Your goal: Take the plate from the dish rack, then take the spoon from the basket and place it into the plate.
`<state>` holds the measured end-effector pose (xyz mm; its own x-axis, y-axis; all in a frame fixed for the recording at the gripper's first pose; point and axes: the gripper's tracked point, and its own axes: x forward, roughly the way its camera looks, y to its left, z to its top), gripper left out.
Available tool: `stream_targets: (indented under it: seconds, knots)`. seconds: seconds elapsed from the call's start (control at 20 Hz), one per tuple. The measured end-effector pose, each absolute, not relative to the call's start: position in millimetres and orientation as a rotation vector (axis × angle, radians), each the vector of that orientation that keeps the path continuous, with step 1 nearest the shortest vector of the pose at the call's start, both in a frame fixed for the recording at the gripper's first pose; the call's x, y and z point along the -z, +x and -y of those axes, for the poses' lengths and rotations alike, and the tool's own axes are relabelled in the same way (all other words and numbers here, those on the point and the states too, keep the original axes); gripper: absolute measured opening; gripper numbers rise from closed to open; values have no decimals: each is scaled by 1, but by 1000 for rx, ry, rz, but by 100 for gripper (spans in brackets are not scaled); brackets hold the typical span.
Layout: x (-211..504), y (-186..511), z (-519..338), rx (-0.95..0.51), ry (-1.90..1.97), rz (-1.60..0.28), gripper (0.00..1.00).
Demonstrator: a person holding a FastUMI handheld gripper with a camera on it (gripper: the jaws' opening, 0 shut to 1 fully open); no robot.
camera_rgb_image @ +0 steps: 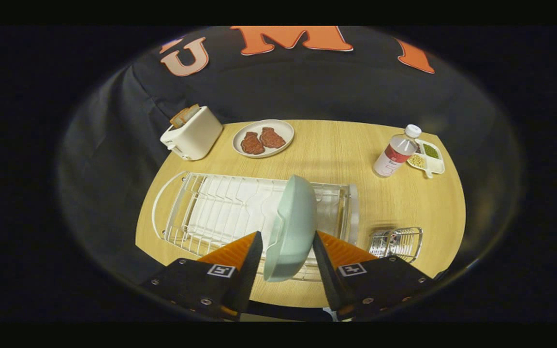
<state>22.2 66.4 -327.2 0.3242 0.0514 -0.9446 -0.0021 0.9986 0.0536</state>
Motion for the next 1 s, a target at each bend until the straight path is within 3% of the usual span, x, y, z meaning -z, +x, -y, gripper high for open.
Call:
stream_targets:
  seconds: [0.15, 0.3, 0.65, 1.0]
  knots:
    - [332, 25, -74, -26, -9, -1252, 53]
    - [337, 24, -71, 20, -79, -1293, 52]
    - [338, 21, -56, 131, -197, -1314, 36]
    - [314, 28, -39, 233, -246, -1239, 30]
